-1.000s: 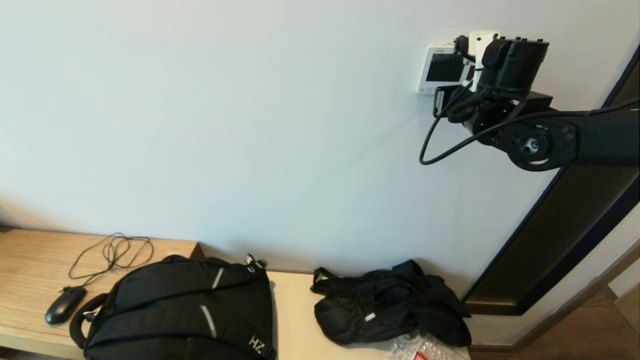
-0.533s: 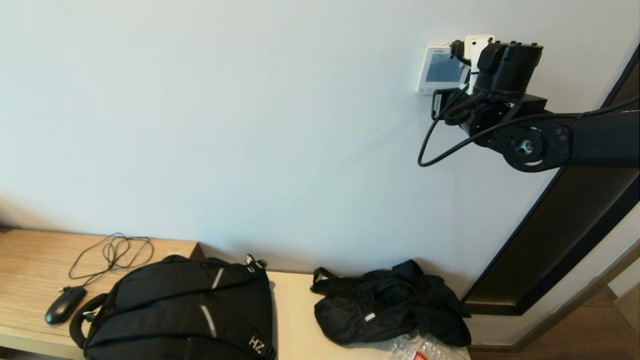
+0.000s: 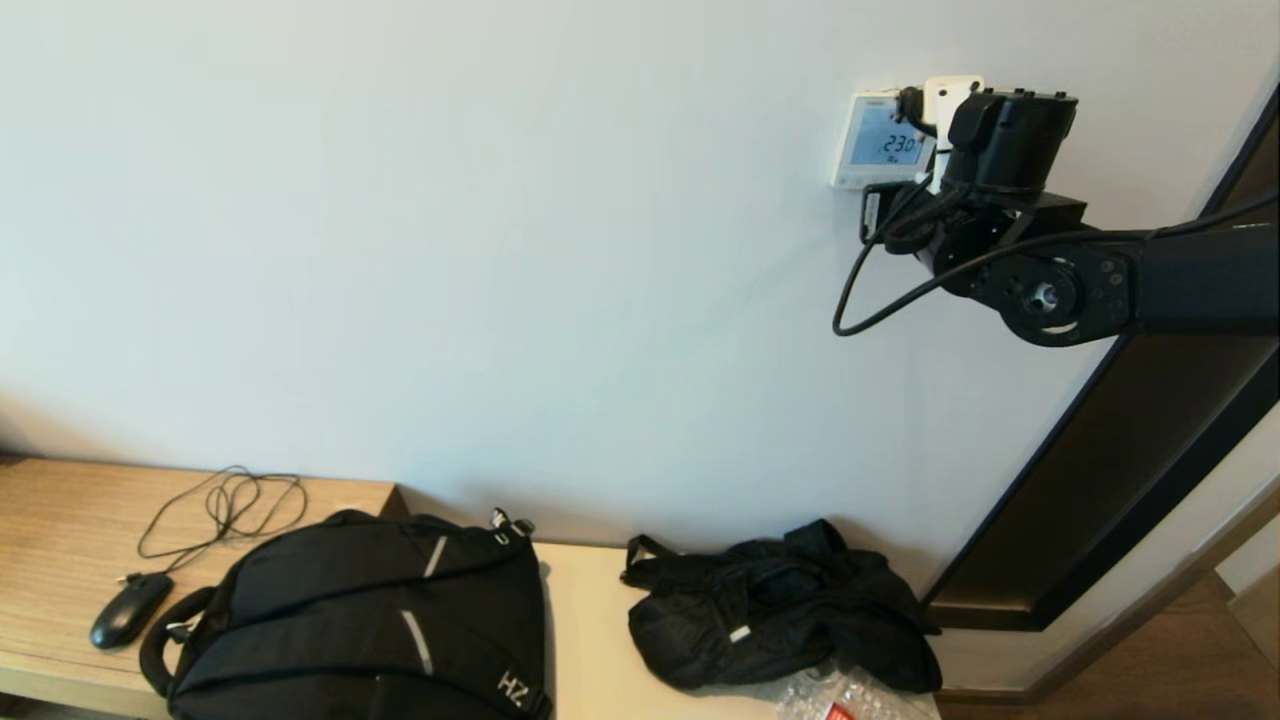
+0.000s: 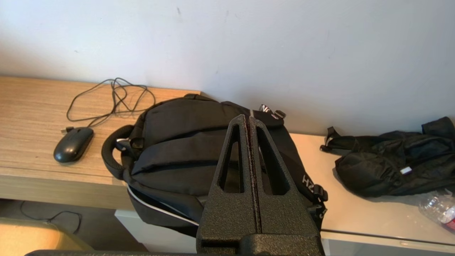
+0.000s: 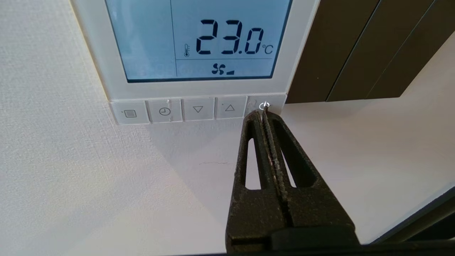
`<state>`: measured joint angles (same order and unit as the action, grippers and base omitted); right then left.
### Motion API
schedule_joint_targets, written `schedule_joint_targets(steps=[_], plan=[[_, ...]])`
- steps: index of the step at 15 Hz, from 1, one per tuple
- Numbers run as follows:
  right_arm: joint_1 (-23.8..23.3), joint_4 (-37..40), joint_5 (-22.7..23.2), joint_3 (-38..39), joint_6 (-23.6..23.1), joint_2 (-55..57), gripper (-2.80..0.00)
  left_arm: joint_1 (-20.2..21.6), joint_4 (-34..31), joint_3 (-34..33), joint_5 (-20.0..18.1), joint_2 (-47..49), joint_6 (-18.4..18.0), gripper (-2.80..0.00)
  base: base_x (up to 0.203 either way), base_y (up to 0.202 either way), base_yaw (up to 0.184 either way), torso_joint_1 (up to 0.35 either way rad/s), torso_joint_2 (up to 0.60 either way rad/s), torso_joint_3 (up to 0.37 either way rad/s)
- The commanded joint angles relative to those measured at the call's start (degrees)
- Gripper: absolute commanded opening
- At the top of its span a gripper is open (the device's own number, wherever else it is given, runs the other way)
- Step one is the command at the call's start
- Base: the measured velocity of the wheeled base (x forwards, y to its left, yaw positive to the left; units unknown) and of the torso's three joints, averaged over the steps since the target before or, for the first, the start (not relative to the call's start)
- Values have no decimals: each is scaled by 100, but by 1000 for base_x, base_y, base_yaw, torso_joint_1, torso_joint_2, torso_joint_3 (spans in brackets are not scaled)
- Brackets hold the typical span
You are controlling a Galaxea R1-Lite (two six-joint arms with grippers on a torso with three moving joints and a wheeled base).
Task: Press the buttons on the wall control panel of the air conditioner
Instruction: Turn on the central air conditioner
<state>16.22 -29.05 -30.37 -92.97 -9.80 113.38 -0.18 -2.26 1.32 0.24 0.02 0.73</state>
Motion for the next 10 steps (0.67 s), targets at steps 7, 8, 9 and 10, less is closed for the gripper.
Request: schedule_joint_targets(steps=[7, 8, 9, 10], plan=[[844, -24, -272, 5, -220, -187, -280, 1, -2, 0, 3, -2, 6, -280, 0, 0, 0, 0, 0, 0], [864, -28, -296, -59, -252, -102, -280, 1, -2, 0, 3, 4, -3, -280, 0, 0, 0, 0, 0, 0], [865, -27, -322, -157, -273, -20, -280, 1, -2, 0, 3, -2, 6, -280, 0, 0, 0, 0, 0, 0], [857, -21, -339, -242, -281, 55, -280, 1, -2, 0, 3, -2, -1, -280, 0, 0, 0, 0, 0, 0]])
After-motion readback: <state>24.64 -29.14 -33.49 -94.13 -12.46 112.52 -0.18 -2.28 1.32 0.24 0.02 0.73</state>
